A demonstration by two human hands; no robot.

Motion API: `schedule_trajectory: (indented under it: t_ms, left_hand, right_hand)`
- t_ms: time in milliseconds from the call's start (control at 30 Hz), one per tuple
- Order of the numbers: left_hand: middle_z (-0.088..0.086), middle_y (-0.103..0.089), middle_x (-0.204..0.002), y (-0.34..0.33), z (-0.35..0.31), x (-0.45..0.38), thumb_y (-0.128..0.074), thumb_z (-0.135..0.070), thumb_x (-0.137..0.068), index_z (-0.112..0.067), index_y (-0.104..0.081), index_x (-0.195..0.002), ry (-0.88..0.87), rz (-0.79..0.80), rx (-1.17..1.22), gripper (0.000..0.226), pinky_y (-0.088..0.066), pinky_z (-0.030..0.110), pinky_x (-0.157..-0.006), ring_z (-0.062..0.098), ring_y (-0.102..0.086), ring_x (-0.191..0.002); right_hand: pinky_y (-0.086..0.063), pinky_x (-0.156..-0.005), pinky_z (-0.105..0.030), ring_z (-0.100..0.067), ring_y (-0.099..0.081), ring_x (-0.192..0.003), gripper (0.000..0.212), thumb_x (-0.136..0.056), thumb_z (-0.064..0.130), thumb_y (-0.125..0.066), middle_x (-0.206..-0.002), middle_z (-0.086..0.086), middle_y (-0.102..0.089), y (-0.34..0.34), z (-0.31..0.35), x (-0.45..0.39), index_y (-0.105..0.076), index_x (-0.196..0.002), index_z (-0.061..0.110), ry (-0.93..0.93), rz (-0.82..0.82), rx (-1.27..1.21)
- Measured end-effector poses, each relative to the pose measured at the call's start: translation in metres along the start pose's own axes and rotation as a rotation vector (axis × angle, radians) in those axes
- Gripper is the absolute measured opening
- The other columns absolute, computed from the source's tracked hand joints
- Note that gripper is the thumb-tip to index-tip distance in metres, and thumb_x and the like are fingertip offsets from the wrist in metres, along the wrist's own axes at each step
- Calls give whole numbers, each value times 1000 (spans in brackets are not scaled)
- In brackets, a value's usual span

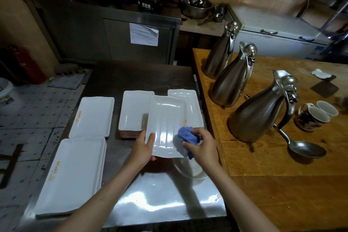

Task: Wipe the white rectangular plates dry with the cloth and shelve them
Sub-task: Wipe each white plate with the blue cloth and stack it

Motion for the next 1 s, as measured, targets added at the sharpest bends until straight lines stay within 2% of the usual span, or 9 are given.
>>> schedule_trajectory:
  t_ms: [67, 167, 300, 400, 467, 567, 733, 867, 1000]
  left_hand:
    - [3, -60, -91, -2, -4, 1, -42, -30, -100, -20, -49, -119, -18, -4, -4, 22, -47, 27, -41, 17, -60, -60]
    - [4, -60, -97, -2, -5, 0, -41, -32, -100, -21, -49, -121, -13, -2, 6, 25, -46, 24, -41, 22, -63, -73]
    - [5, -59, -91, -2, -7, 0, -38, -30, -101, -18, -51, -117, -23, -7, 13, 23, -47, 23, -41, 18, -61, -69]
    - [0, -60, -84, -6, -11, 5, -39, -22, -102, -21, -50, -112, -45, -3, 41, 15, -46, 19, -39, 11, -59, -61]
    - [1, -61, -82, -10, -12, 7, -40, -22, -102, -20, -50, -113, -37, 22, 57, 16, -45, 24, -36, 12, -59, -56]
    - [3, -60, -79, -14, -14, 10, -39, -20, -102, -17, -52, -115, -48, 55, 50, 19, -44, 24, -34, 9, -57, -47]
    - [4, -58, -75, -18, -16, 13, -39, -19, -102, -9, -53, -118, -68, 69, 26, 24, -40, 22, -33, 10, -55, -41]
    - [4, -58, -72, -20, -18, 14, -37, -20, -102, -6, -53, -120, -71, 82, 9, 28, -39, 21, -34, 9, -54, -38]
    - [4, -58, -72, -20, -20, 18, -36, -21, -102, -8, -53, -122, -78, 105, -8, 28, -39, 21, -35, 9, -55, -38]
  right_hand:
    - [-41, -75, -4, -2, -54, -88, 34, -73, 16, -77, -97, 8, -56, -12, 3, 9, -65, -105, 16, 92, 75, 84]
    - [-47, -86, -18, -7, -52, -99, 43, -80, 28, -61, -109, 6, -52, -24, 1, 22, -61, -122, 16, 163, 184, 113]
    - [-46, -88, -18, -13, -52, -101, 42, -78, 5, -67, -111, -3, -55, -25, 1, 26, -65, -118, 17, 249, 209, 194]
    - [-50, -81, -25, -20, -58, -91, 35, -70, -5, -71, -99, -9, -59, -18, 3, 17, -70, -102, 8, 277, 138, 206]
    - [-46, -78, -16, -19, -58, -85, 33, -67, -10, -70, -95, -10, -61, -11, 4, 8, -71, -96, 5, 272, 60, 210]
    - [-42, -75, -7, -14, -54, -84, 33, -71, -11, -69, -95, -8, -58, 0, 7, -13, -71, -100, 4, 228, -10, 207]
    - [-47, -74, -20, -16, -53, -88, 31, -76, -3, -71, -98, -7, -57, 13, 11, -46, -70, -105, 7, 189, -84, 261]
    - [-39, -71, -9, -12, -49, -89, 31, -79, -2, -68, -100, -3, -53, 17, 17, -61, -69, -108, 7, 151, -125, 228]
    - [-36, -70, -6, -10, -49, -92, 31, -83, 3, -66, -102, 4, -49, 21, 17, -75, -66, -113, 11, 62, -145, 205]
Point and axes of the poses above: each hand's wrist, its own x-axis away from the middle knuckle, its own y-axis out of the back of the hand, z = x × y, the point moved 6 cm from there along -x, towards the middle knuckle
